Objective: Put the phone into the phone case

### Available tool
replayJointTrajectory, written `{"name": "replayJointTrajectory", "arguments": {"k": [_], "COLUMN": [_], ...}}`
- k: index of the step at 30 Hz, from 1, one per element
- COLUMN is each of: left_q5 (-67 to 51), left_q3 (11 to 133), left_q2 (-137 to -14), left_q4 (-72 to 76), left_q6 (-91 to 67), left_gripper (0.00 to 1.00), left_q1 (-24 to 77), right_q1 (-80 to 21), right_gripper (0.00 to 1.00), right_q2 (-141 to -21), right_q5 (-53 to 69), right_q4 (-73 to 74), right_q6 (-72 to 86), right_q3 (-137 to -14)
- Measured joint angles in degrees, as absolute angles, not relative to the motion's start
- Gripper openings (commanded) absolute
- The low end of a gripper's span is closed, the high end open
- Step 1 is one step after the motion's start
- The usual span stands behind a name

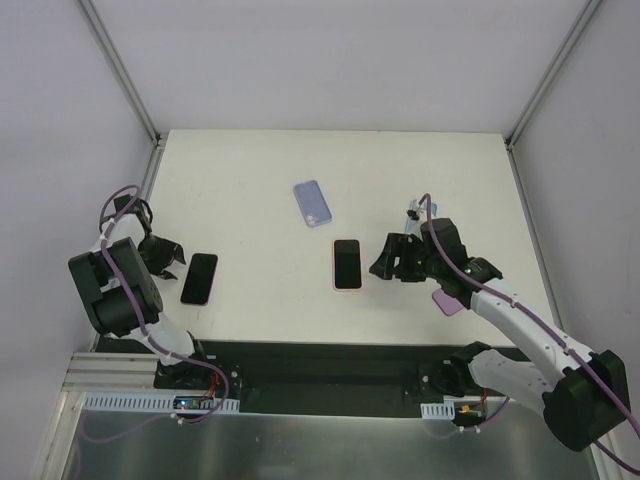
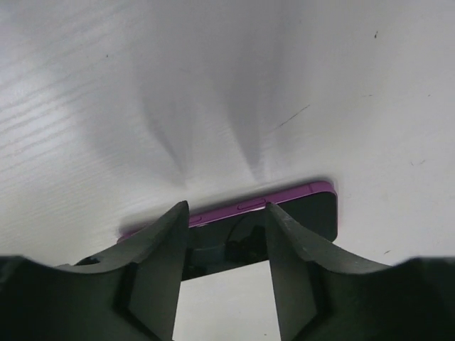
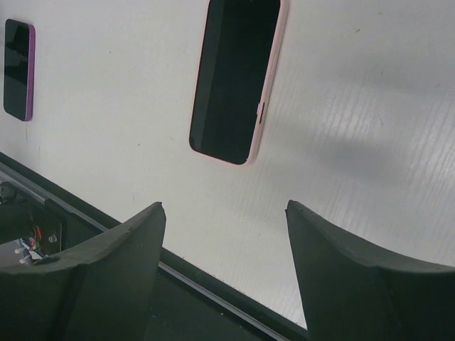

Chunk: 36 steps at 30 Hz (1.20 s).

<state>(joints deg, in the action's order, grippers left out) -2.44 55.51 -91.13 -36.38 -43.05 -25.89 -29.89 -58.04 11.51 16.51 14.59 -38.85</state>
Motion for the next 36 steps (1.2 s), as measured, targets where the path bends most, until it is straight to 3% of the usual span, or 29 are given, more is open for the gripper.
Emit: {"name": "replayJointTrajectory", "arguments": {"k": [2, 6, 15, 31, 34, 36], "left_q5": [-2.5, -3.2, -6.9, -15.2, -16.0, -14.9], "left_q3": [56.5, 58.4, 59.0, 52.7, 49.6, 48.0], "left_q2": [-92.7, -95.6, -98.4, -94.7, -91.7, -88.8], "left_q4": [-36.4, -36.2, -35.2, -28.8, -28.8, -29.2], "left_q6": [-43.2, -43.0, -41.9, -39.9, -39.8, -39.8], "left_gripper": [0.33, 0.28, 0.29, 0.33, 0.48, 0.66], "left_q1": [-25.9, -25.9, -23.2, -2.5, -1.9, -2.0], "right_q1": [-29.9, -29.9, -29.9, -29.9, -29.9, -29.9], "right_gripper": [0.71, 0.71, 0.71, 0.71, 0.71, 0.71], "right_q2": [-57.5, -56.9, -56.9, -51.8, -51.8, -51.8], "right_q5": [11.3, 11.2, 10.7, 8.1, 7.9, 7.8], "right_q4": [17.1, 18.3, 19.7, 20.9, 20.9, 21.0], "right_q6": [14.5, 14.4, 14.5, 15.0, 15.0, 15.0], "right_q3": [-38.9, -39.1, -40.0, -39.7, -39.5, -39.3]}}
